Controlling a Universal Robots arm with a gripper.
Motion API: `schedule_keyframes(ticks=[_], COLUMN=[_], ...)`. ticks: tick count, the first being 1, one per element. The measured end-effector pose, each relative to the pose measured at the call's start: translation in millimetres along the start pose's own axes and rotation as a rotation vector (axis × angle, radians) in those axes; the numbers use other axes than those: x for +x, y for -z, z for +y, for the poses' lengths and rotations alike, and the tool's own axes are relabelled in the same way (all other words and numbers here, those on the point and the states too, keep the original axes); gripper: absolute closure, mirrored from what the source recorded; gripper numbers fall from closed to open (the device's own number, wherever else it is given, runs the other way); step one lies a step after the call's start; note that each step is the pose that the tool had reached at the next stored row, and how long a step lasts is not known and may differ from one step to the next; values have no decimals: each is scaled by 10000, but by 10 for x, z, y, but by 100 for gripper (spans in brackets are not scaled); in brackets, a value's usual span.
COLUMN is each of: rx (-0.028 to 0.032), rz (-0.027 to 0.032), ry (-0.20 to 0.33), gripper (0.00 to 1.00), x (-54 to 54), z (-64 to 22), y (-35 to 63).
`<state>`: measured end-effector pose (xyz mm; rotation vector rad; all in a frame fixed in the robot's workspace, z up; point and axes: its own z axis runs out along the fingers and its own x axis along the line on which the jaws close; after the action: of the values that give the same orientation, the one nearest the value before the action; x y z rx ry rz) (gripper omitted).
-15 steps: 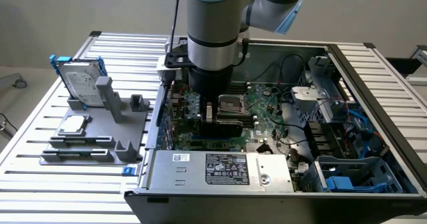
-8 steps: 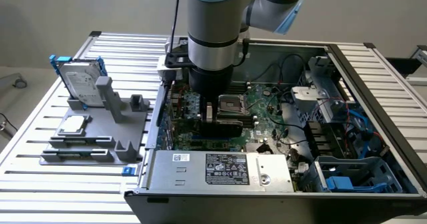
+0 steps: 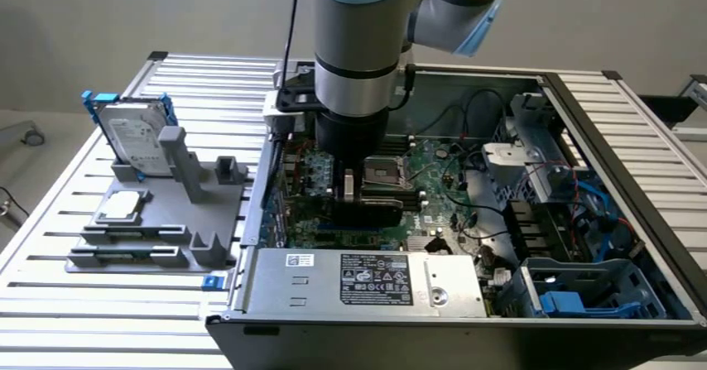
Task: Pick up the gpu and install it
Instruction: 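Insert the gpu into the slot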
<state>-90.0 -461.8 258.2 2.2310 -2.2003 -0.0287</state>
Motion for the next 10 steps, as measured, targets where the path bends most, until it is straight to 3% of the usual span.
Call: schedule_keyframes(ticks=[10], rx=[-21], rz=[-2], ry=[0], gripper=[74], x=[0], z=[4], y=[-26])
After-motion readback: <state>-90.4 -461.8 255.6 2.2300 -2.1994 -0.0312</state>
